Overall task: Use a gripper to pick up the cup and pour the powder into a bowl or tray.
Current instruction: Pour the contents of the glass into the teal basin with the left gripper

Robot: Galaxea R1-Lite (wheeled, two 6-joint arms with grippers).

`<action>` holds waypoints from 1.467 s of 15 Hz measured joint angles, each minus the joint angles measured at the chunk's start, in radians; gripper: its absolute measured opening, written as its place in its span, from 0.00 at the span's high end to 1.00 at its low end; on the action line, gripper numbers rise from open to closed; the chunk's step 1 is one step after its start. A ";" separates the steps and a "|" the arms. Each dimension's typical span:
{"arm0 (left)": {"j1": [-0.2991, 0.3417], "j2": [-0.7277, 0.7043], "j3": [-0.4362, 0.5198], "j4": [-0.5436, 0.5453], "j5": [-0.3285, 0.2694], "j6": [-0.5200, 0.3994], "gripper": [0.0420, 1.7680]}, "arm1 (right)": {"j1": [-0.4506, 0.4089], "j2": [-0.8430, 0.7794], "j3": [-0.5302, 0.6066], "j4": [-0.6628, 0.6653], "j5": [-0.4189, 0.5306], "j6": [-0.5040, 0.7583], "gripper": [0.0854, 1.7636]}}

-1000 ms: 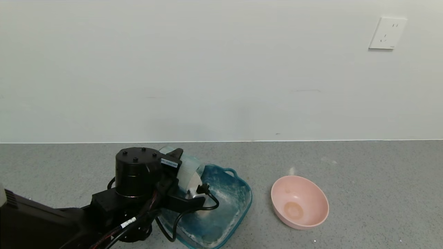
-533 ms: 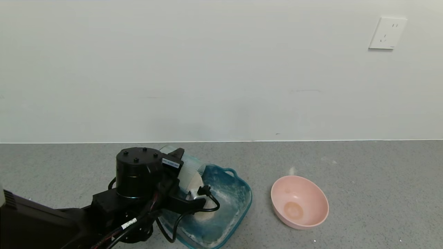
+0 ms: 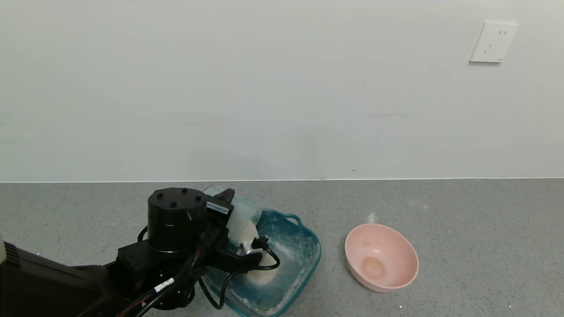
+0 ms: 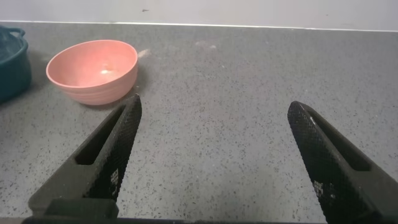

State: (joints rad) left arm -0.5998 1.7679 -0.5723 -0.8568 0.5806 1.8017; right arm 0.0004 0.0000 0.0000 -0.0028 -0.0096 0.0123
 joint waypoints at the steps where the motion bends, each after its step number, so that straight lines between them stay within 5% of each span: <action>1: 0.000 0.000 0.000 0.000 0.000 0.000 0.29 | 0.000 0.000 0.000 0.000 0.000 0.000 0.03; 22: -0.003 0.002 0.003 0.000 0.001 0.000 0.29 | 0.000 0.000 0.000 0.000 0.001 0.000 0.03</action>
State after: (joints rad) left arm -0.6023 1.7698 -0.5696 -0.8572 0.5821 1.8017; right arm 0.0004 0.0000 0.0000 -0.0028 -0.0089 0.0123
